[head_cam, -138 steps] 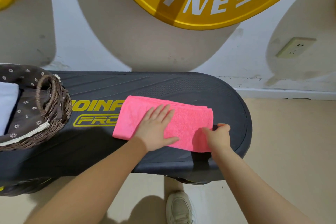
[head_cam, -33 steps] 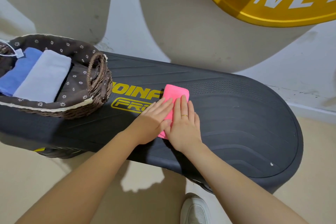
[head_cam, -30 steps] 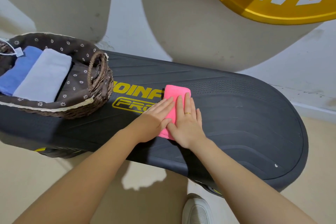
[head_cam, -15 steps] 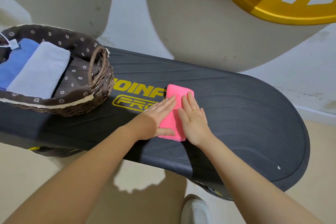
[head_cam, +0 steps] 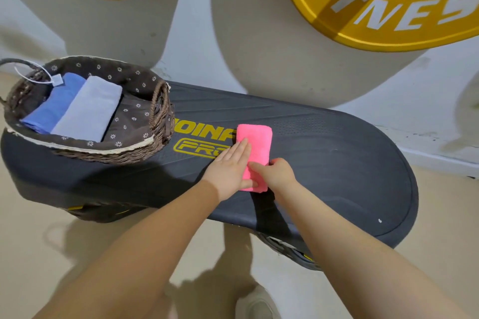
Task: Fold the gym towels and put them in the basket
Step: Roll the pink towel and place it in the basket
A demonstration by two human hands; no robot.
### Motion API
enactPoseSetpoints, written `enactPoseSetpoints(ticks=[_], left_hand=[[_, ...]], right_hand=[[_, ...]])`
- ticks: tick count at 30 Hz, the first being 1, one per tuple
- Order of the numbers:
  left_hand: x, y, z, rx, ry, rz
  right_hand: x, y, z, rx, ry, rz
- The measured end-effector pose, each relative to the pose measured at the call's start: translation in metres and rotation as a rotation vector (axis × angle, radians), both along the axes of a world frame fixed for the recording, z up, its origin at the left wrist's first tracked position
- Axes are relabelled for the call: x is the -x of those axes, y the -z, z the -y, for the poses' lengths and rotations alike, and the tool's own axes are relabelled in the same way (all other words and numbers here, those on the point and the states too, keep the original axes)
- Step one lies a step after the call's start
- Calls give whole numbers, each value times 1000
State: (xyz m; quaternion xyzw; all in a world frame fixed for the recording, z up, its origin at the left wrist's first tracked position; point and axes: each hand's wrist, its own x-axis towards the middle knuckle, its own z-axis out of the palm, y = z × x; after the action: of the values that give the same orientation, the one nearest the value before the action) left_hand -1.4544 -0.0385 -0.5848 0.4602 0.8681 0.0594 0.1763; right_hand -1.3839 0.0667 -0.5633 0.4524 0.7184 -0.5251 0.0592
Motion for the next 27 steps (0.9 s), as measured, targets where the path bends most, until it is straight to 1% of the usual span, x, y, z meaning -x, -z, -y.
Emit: enactPoseSetpoints(ticks=[3, 5, 6, 7, 8, 10, 11, 12, 14, 15, 16, 18, 20, 21, 22, 24, 27], left_hand=[[-1, -4, 9, -73, -61, 173], [4, -13, 17, -141, -138, 340], [10, -20, 22, -167, -170, 353], [16, -28, 27, -180, -180, 268], [23, -39, 33, -210, -186, 75], [43, -60, 44, -354, -161, -398], [52, -72, 51, -421, -149, -540], [61, -83, 58, -476, -122, -637], [78, -103, 71, -491, -89, -721], [85, -114, 78, -479, -83, -710], [92, -123, 86, -460, -79, -658], [99, -142, 103, -390, -131, -431], [104, -153, 118, -270, -295, -268], [106, -156, 125, -198, -380, -231], [106, -160, 132, -171, -449, -201], [107, -162, 144, -199, -590, -153], [113, -159, 161, -270, -829, -44]], right_hand=[[8, 0, 3, 64, -51, -17], [14, -8, 7, -3, -171, -38], [19, -16, 7, -70, -258, -52], [25, -26, 5, -138, -360, -73], [32, -39, 3, -196, -472, -99], [47, -68, -2, -267, -701, -136], [57, -83, -6, -290, -804, -146], [68, -97, -7, -321, -908, -150], [93, -125, -3, -420, -1119, -153], [107, -135, 1, -466, -1208, -165], [121, -143, 8, -502, -1283, -180], [147, -157, 21, -544, -1409, -207], [168, -166, 34, -538, -1501, -221], [177, -169, 39, -529, -1534, -230], [187, -170, 45, -516, -1556, -237], [206, -170, 55, -427, -1545, -255], [236, -162, 70, -123, -1428, -227]])
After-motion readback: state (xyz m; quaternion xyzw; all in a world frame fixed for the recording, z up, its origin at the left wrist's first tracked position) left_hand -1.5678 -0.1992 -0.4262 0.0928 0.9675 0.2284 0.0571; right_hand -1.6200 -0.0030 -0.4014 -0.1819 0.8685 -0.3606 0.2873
